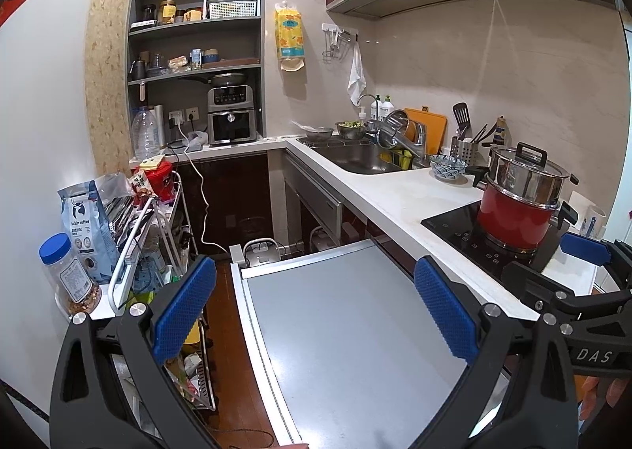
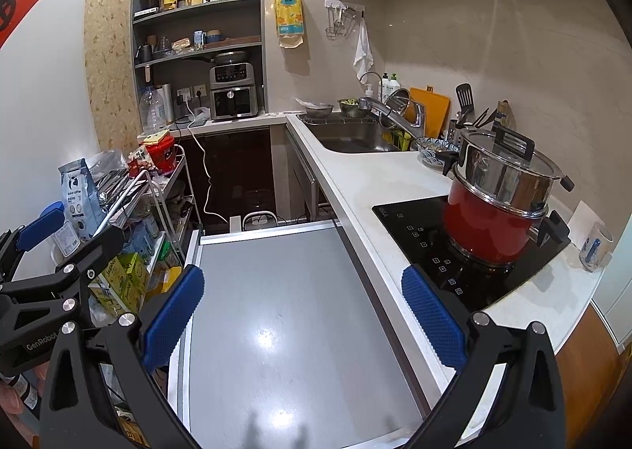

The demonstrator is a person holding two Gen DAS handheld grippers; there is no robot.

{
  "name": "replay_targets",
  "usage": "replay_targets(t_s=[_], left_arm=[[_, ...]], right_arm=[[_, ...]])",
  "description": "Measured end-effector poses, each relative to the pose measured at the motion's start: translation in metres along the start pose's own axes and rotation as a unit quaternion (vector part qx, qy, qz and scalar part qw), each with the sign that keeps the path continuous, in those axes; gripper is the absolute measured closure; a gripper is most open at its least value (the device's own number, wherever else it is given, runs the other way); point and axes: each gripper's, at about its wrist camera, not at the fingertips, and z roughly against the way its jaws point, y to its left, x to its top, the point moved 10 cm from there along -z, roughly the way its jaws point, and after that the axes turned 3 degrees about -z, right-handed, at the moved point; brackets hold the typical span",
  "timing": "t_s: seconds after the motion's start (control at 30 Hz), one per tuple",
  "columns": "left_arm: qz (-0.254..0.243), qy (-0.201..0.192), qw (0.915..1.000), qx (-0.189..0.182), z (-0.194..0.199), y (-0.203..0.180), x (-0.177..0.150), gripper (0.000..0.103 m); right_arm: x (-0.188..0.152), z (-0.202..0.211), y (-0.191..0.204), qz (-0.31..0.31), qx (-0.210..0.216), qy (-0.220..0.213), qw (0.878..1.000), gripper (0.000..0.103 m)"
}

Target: Collect trash

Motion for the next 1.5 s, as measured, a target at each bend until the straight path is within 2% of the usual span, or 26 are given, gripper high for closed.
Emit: replay_targets(t_s=[0.6, 0.83, 1.5], left_arm=[[-0.002, 0.004, 1.0000, 0.004, -0.003, 0.006, -0.001, 0.002], [-0.003, 0.007, 0.9999, 0.007, -0.005, 0.009, -0.001, 0.002], [0.018, 0.003, 0.9998, 0.004, -0.012, 0.016, 0.006, 0.002]], right_arm=[[0.005, 0.003, -0.003, -0.009, -0.014, -0.009, 1.000, 0.004], [0.004, 0.005, -0.008, 0.005, -0.043, -0.011, 0.999, 0.004], [0.003, -0.005, -0.012, 0.000, -0.037, 0.003, 0.999, 0.004]])
